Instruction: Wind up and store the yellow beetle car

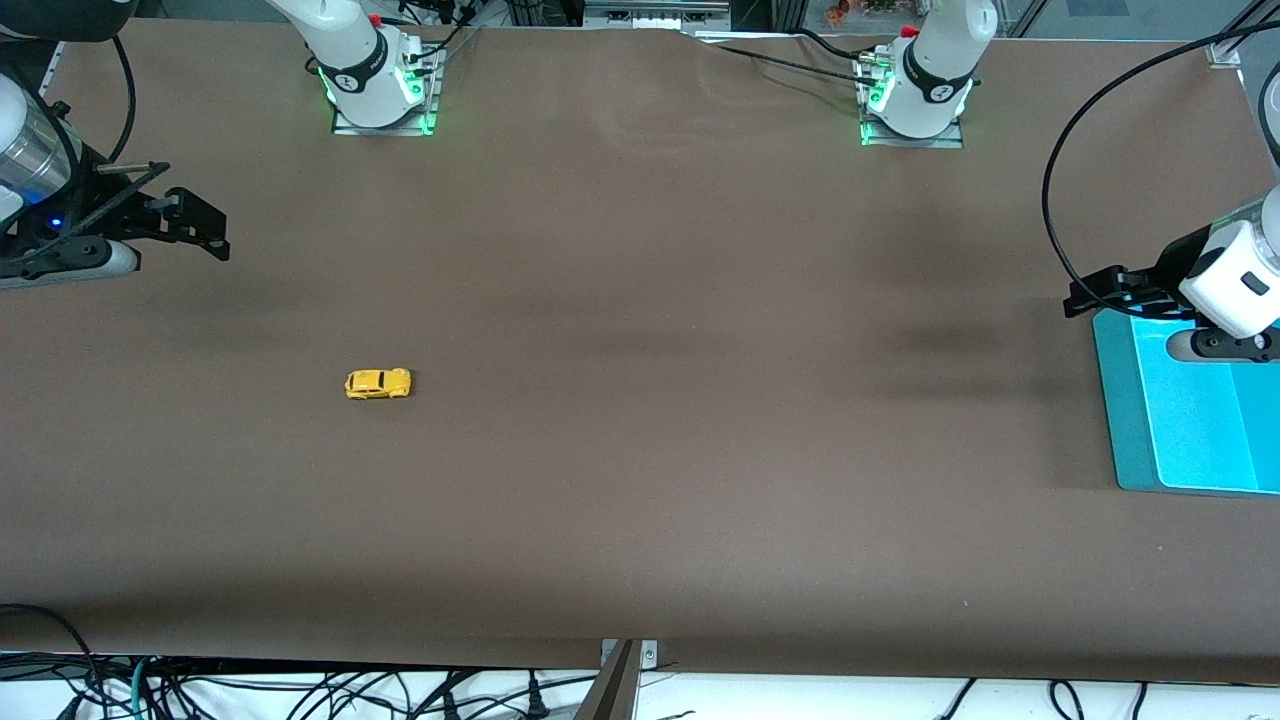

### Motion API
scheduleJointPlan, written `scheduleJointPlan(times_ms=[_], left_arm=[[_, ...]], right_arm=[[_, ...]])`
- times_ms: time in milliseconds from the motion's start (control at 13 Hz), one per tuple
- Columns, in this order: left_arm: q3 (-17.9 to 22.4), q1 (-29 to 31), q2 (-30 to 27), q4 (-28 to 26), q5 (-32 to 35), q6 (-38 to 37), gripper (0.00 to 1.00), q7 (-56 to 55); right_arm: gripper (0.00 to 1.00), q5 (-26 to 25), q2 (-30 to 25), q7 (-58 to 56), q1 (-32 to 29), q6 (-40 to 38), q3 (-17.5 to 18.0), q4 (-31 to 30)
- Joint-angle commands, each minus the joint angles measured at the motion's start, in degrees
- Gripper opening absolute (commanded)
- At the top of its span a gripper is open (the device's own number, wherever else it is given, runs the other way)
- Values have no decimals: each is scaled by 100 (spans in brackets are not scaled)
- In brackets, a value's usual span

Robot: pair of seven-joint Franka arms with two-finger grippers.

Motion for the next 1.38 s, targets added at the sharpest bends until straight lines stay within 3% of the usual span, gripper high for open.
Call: scheduleJointPlan(times_ms=[0, 1303], left_arm=[[-40, 46, 84, 167, 95, -77, 100, 96], [-40, 38, 84, 167, 95, -68, 100, 96]], right_arm=[[100, -81, -66, 7, 10, -68, 18, -37], [100, -73, -57, 16, 19, -288, 26, -98]])
